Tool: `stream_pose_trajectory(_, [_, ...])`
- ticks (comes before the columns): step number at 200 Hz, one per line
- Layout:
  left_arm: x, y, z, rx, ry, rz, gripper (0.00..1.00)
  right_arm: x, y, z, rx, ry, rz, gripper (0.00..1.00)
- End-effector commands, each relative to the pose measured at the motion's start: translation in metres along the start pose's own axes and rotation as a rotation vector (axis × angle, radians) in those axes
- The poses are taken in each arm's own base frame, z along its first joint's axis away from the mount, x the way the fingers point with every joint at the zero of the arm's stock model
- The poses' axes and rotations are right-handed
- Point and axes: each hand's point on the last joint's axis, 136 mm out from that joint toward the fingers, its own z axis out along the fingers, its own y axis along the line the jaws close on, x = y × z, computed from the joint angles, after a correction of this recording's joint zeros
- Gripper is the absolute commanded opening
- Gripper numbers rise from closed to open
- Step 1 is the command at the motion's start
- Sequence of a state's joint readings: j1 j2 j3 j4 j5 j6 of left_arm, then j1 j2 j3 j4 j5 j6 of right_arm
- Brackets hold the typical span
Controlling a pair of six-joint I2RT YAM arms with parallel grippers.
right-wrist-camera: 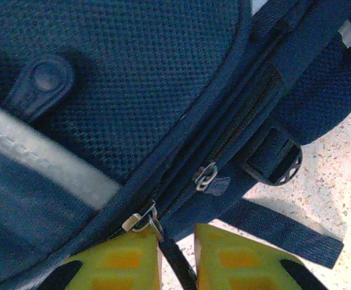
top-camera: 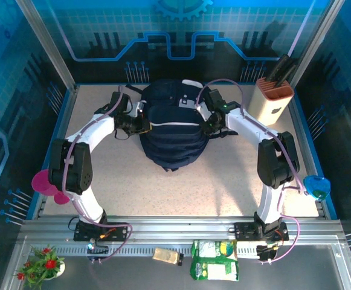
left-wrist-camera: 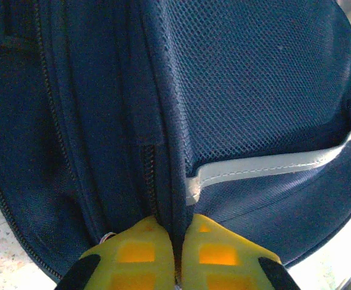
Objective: Pack the student bag
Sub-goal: Zip the student bag at the top-center of the table, then reset both arms
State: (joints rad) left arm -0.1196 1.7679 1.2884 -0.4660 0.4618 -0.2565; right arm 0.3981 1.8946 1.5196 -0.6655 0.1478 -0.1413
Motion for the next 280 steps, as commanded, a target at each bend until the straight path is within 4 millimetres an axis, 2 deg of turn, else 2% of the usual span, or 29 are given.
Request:
stream_pose_trajectory(1, [-0.003, 0.003, -0.007, 0.012, 0.015, 0.075, 0.00, -0.019, -0.035, 0.004, 0.058, -0.055, 0.039, 0.25])
stream_pose_trajectory(27, [0.000, 0.004, -0.009, 0.001, 0.027, 0.072, 0.00, -0.032, -0.038, 0.012, 0.045, -0.090, 0.090, 0.26])
stream_pose_trajectory(54, [-0.002, 0.003, -0.015, -0.011, 0.009, 0.064, 0.01, -0.039, -0.029, 0.002, -0.017, -0.130, 0.136, 0.28])
stream_pose_trajectory(72, [-0.006, -0.002, -0.024, -0.019, -0.028, 0.052, 0.10, -0.038, -0.023, -0.017, -0.049, -0.166, 0.164, 0.36])
stream_pose_trajectory(83, [-0.011, -0.002, -0.034, -0.048, -0.073, 0.037, 0.22, -0.035, -0.021, -0.032, -0.055, -0.193, 0.185, 0.45])
stream_pose_trajectory(93, [-0.015, -0.002, -0.045, -0.076, -0.126, 0.035, 0.24, -0.029, -0.022, -0.047, -0.040, -0.220, 0.209, 0.51])
stream_pose_trajectory(99, [-0.018, -0.001, -0.054, -0.101, -0.166, 0.037, 0.25, -0.026, -0.025, -0.057, -0.016, -0.240, 0.227, 0.55])
stream_pose_trajectory(143, [-0.023, 0.019, -0.112, -0.298, -0.452, 0.044, 0.52, 0.013, -0.062, -0.117, 0.239, -0.391, 0.353, 0.86])
stream_pose_trajectory(160, [-0.021, 0.029, -0.130, -0.358, -0.537, 0.034, 0.69, 0.029, -0.079, -0.139, 0.339, -0.449, 0.418, 0.97])
stream_pose_trajectory(178, [-0.018, 0.040, -0.144, -0.409, -0.616, 0.013, 0.86, 0.042, -0.089, -0.154, 0.387, -0.514, 0.481, 1.00])
stream_pose_trajectory(196, [-0.015, 0.052, -0.157, -0.464, -0.701, -0.016, 0.98, 0.056, -0.096, -0.164, 0.430, -0.568, 0.540, 1.00])
stream_pose_trajectory(209, [-0.011, 0.063, -0.168, -0.515, -0.772, -0.037, 0.99, 0.064, -0.105, -0.173, 0.476, -0.618, 0.587, 1.00])
stream_pose_trajectory(213, [-0.010, 0.067, -0.171, -0.532, -0.795, -0.045, 0.99, 0.072, -0.105, -0.166, 0.485, -0.608, 0.594, 1.00])
stream_pose_trajectory(225, [-0.005, 0.079, -0.180, -0.579, -0.867, -0.056, 0.99, 0.083, -0.110, -0.166, 0.507, -0.643, 0.636, 1.00])
stream_pose_trajectory(245, [0.005, 0.099, -0.188, -0.635, -0.971, -0.073, 0.99, 0.100, -0.112, -0.156, 0.517, -0.677, 0.678, 1.00])
stream_pose_trajectory(280, [0.016, 0.123, -0.180, -0.689, -1.020, -0.055, 0.99, 0.142, -0.125, -0.131, 0.610, -0.636, 0.749, 1.00])
